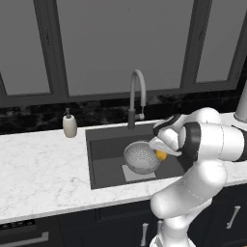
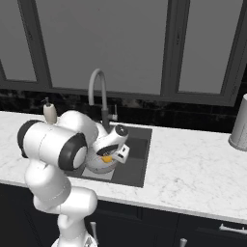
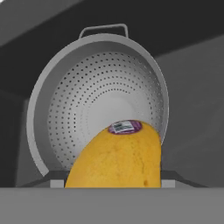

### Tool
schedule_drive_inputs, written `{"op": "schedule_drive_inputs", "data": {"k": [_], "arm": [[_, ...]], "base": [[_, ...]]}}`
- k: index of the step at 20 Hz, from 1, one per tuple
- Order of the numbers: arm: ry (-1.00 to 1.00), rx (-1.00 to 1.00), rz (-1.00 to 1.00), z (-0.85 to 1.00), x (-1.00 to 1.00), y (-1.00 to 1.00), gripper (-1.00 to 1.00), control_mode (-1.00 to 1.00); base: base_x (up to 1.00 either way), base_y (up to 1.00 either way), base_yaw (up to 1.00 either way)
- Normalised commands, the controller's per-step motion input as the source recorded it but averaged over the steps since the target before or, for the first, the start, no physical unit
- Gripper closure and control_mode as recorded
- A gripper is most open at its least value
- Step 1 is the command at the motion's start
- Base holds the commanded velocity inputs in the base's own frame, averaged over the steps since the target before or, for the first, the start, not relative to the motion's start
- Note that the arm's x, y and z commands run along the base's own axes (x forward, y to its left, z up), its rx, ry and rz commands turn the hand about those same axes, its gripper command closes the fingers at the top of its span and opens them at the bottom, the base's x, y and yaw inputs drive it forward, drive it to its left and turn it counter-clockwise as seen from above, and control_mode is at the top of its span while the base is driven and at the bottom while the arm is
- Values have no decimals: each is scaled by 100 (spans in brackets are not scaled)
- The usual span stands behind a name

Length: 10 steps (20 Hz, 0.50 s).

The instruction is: Put the colander in the sink, put the mango in the colander, and turn on the sink faucet and pour water over the colander.

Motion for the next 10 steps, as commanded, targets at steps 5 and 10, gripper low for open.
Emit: {"op": "schedule_drive_inputs", "data": {"k": [5,10], "arm": [[-6,-2,0,-35,31,0,100,-100],[-2,0,0,-25,32,0,100,-100]], "base": [[0,0,0],[0,0,0]]}}
